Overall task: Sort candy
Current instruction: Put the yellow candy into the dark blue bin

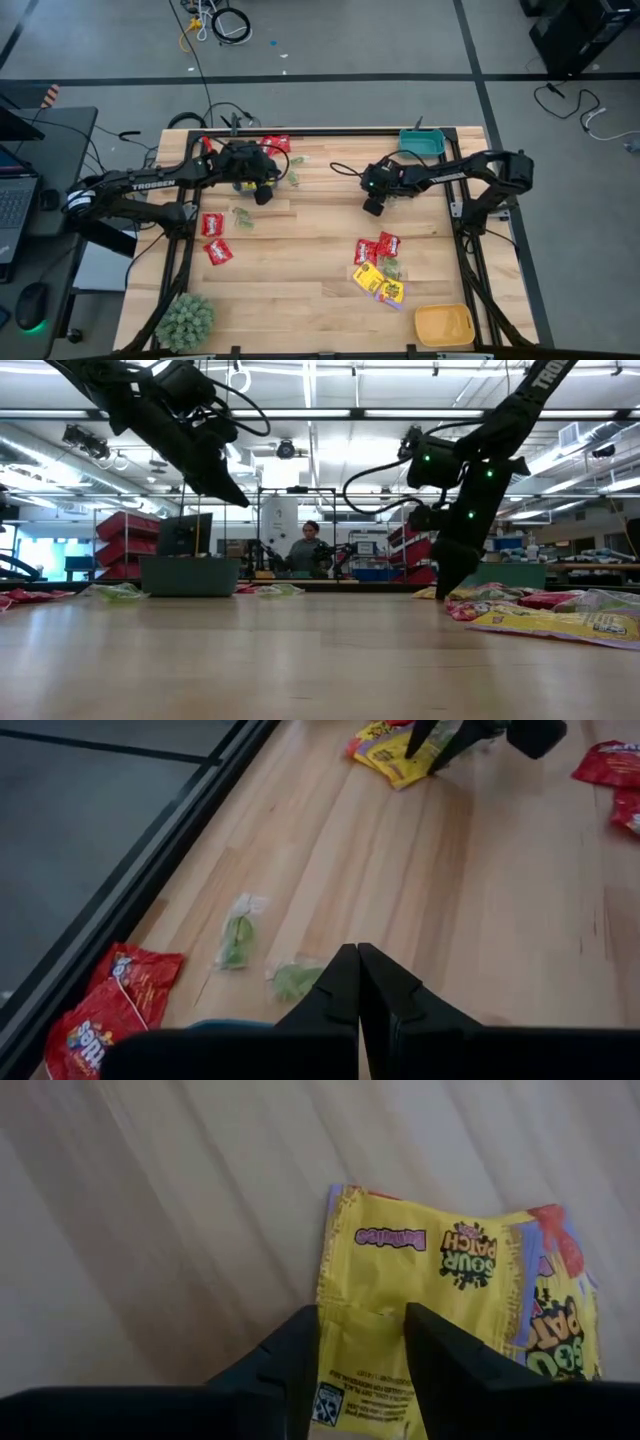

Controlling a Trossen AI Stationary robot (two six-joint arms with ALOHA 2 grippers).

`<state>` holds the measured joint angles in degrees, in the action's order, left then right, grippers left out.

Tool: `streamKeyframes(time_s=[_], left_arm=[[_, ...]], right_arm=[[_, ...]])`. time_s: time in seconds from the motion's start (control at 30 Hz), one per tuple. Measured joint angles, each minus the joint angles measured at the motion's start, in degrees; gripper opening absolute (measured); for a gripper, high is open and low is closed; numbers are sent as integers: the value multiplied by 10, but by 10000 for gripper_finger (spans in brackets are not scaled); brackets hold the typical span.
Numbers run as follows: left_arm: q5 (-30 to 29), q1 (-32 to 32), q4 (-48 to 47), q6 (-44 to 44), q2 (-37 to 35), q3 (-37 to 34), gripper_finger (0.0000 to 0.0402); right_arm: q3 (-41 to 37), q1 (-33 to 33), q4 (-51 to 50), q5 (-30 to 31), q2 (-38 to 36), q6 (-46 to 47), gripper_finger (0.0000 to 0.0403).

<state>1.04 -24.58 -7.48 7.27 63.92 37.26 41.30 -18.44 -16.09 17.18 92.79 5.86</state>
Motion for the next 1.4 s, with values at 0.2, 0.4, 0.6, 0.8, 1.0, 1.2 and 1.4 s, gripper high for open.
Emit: streamKeyframes(time_s=[0.2, 0.4, 0.6, 0.8, 1.0, 1.2, 1.4], left_arm=[[0, 0, -4, 0, 0, 0, 0], [18, 0, 26, 0, 0, 0, 0], [69, 0, 65, 13, 0, 0, 0], [88, 0, 101, 66, 2, 0, 11], [133, 30, 108, 148, 3, 0, 50], [132, 80, 125, 179, 28, 0, 110], [102, 117, 230, 177, 82, 0, 154]], right_arm=[[1, -7, 6, 3, 15, 0, 82], [-1, -9, -2, 0, -4, 13, 12], [-3, 0, 4, -54, -55, 35, 3], [-3, 31, 92, -154, -110, 50, 1], [-2, 73, 214, -226, -126, 67, 0], [21, 105, 247, -256, -123, 74, 0], [55, 136, 249, -277, -123, 72, 0]])
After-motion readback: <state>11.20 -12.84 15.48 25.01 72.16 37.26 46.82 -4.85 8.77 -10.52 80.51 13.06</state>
